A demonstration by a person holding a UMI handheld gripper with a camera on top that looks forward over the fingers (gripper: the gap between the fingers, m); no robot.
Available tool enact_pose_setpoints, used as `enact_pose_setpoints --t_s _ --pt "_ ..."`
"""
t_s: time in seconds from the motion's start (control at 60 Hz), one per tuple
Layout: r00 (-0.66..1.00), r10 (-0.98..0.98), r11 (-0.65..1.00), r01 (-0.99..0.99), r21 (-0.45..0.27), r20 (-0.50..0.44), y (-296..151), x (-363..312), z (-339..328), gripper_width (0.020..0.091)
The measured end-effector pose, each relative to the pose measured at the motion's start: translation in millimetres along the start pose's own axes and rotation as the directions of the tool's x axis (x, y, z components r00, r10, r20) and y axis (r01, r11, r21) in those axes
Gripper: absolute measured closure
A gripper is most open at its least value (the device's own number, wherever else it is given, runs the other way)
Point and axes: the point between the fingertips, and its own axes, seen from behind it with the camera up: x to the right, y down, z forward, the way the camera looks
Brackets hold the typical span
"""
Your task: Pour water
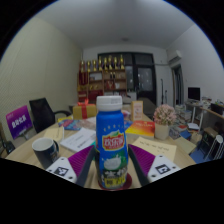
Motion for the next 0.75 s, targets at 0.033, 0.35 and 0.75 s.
enact_pose_setpoints --t_s 0.033,0.35,0.75 --pt "1.0 -0.006 1.0 0.006 -0.026 -0.017 6.3 2.3 -3.2 0.025" --pt "0.998 -0.061 0.998 0.061 -0.014 -0.022 -14.1 -9.3 -150.0 0.0264" --pt "0.998 -0.042 0.999 0.042 0.004 0.036 -21.3 -38.4 -341.3 0.0262"
